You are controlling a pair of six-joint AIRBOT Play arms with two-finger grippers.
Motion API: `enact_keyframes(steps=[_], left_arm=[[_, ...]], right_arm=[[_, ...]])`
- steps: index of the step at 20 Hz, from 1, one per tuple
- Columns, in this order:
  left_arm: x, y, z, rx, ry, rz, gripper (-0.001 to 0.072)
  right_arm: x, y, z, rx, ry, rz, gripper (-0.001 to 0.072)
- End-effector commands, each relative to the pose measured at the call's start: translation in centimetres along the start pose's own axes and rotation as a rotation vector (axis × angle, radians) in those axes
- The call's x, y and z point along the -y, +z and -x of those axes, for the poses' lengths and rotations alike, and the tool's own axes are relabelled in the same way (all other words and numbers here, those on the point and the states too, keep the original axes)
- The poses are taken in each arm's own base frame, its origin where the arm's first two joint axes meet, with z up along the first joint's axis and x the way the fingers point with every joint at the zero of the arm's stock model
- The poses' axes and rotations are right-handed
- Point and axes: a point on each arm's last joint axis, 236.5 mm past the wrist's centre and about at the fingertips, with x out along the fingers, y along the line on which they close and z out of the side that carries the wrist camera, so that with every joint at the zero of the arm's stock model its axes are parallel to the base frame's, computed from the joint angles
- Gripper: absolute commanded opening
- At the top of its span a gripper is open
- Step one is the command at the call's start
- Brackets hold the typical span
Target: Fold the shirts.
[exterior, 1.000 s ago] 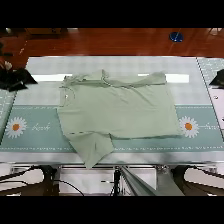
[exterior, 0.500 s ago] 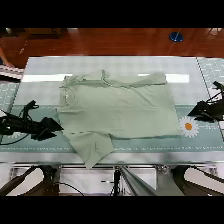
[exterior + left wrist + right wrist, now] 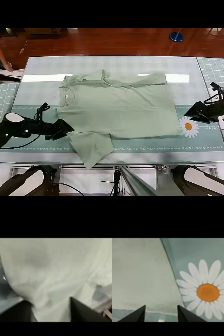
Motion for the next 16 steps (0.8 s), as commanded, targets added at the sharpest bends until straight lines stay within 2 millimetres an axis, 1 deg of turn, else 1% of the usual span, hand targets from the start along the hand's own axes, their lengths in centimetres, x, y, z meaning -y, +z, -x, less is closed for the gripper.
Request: enact_keyframes(steps=[1, 3, 5, 7, 10, 11, 13, 14, 16], left_arm=[[-0.2, 0.6, -1.9, 0.019, 0.051, 0.016, 0.0040], [-0.1, 0.4, -2.1, 0.010, 0.052, 0.005, 0.0036], [-0.1, 0.2, -2.0, 0.002, 0.053, 0.004, 0.0036], [0.0, -0.1, -2.0, -0.012, 0.049, -0.015, 0.0036], [-0.1, -0.3, -2.0, -0.020, 0.050, -0.026, 0.0037], [-0.1, -0.3, -2.0, -0.020, 0.049, -0.033, 0.0037], [-0.1, -0.3, -2.0, -0.021, 0.049, -0.039, 0.0037], [-0.1, -0.3, -2.0, -0.020, 0.050, -0.039, 0.0036], [-0.1, -0.3, -2.0, -0.020, 0.050, -0.039, 0.0037]], right_arm=[[-0.8, 0.9, 1.2, 0.077, 0.000, 0.020, 0.0458], [-0.2, 0.8, 1.8, 0.091, -0.041, 0.034, 0.0462], [1.3, -0.5, 1.4, 0.035, -0.062, 0.002, 0.0474], [2.0, -1.3, 0.6, 0.015, 0.028, -0.094, 0.0474], [2.2, -0.9, 0.4, 0.082, 0.195, -0.195, 0.0474], [2.8, -0.9, 0.5, 0.096, 0.211, -0.222, 0.0475], [4.2, -1.8, 0.3, 0.086, 0.191, -0.257, 0.0474], [4.6, -2.3, -0.1, 0.071, 0.176, -0.260, 0.0474], [4.8, -2.9, -1.1, 0.058, 0.176, -0.278, 0.0474]])
